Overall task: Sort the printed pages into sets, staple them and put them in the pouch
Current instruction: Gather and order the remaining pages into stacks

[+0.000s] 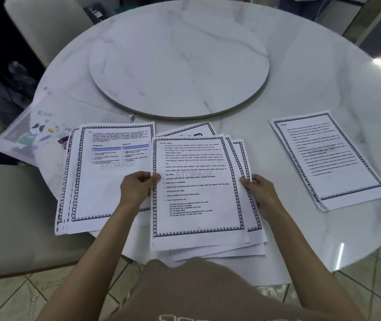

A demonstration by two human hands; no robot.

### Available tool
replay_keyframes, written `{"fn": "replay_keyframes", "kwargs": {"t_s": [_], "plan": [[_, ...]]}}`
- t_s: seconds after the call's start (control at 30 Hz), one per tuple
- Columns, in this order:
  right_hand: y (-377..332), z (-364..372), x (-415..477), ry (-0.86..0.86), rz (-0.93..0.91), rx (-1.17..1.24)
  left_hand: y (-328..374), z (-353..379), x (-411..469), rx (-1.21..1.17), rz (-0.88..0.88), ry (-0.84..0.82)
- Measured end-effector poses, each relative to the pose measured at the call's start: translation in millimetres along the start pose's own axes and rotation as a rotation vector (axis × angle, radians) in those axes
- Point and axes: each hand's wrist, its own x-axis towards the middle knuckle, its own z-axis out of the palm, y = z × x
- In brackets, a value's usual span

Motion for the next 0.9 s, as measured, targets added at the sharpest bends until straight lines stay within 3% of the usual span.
{"fn": "replay_keyframes", "kwargs": {"t_s": [0.27,0.43,0.67,0.9], "plan": [[-8.2,-11.2,2.6,0.082,-0.049,-0.096,1.6,-71.0,31.1,0.059,0.072,0.242],[-15.4,-18.5,6.3,0.077,-0.045,-0.145,-16.1,-119.0,52.4,0.136,0.016,0.389],[-18.9,-14.9,5.4,0.102,-0.081,-0.256,-23.1,-143.2,62.9,0.235,-0.015,0.408],[-29.2,-26.0,5.6,0.148,-0.124,-0.29,-14.4,-131.4,61.4,0.328,0.182,0.45]]}}
